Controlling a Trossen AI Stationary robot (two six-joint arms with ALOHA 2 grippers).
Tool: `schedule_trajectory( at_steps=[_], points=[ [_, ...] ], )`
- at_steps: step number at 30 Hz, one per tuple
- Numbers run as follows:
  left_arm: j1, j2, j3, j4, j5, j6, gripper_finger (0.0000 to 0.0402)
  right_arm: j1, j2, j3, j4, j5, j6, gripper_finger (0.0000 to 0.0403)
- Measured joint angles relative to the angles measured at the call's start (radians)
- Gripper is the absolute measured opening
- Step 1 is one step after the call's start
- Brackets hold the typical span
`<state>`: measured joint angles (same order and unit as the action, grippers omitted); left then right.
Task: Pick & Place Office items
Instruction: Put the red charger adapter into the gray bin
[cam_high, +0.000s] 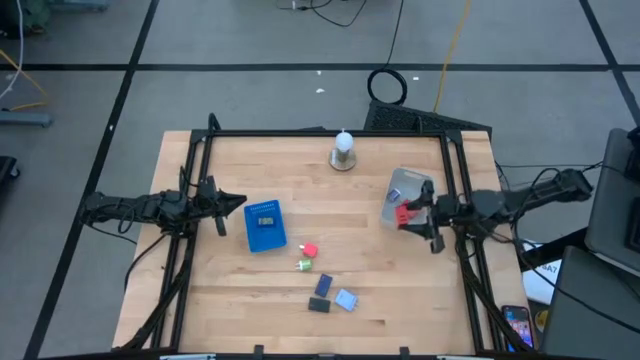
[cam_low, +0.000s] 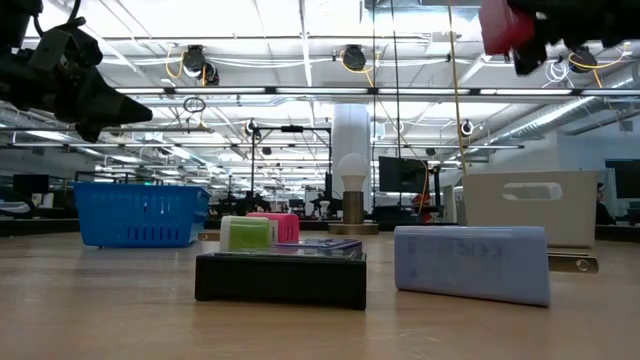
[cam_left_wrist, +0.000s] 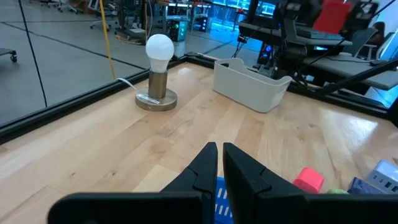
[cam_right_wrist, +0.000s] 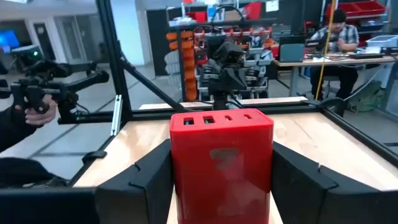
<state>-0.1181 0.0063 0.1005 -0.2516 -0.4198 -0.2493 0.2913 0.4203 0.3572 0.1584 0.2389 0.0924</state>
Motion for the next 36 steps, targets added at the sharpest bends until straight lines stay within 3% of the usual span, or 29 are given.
schedule_trajectory(
  at_steps=[9,21,25,29,36],
  points=[
    [0.0,0.0,0.0,0.013,0.0,-0.004,0.0026,-0.022,-0.196,-0.21,0.141,-0.031,0.02,0.0203],
    [0.0,0.0,0.0,0.01,-0.001,-0.022,0.0026,-0.025,-0.238,-0.295,0.129,0.028,0.06,0.0203],
    [0.0,0.0,0.0,0.014,-0.003,-0.016,0.0026,-0.024,-0.19,-0.221,-0.038,0.102,0.086,0.0203],
    [0.0,0.0,0.0,0.016,-0.009,-0.016,0.0026,-0.025,-0.092,-0.03,-0.211,0.19,0.107,0.0203],
    [0.0,0.0,0.0,0.014,-0.01,-0.019,0.0026,-0.106,0.212,0.342,-0.707,0.288,0.223,0.0203]
  ],
)
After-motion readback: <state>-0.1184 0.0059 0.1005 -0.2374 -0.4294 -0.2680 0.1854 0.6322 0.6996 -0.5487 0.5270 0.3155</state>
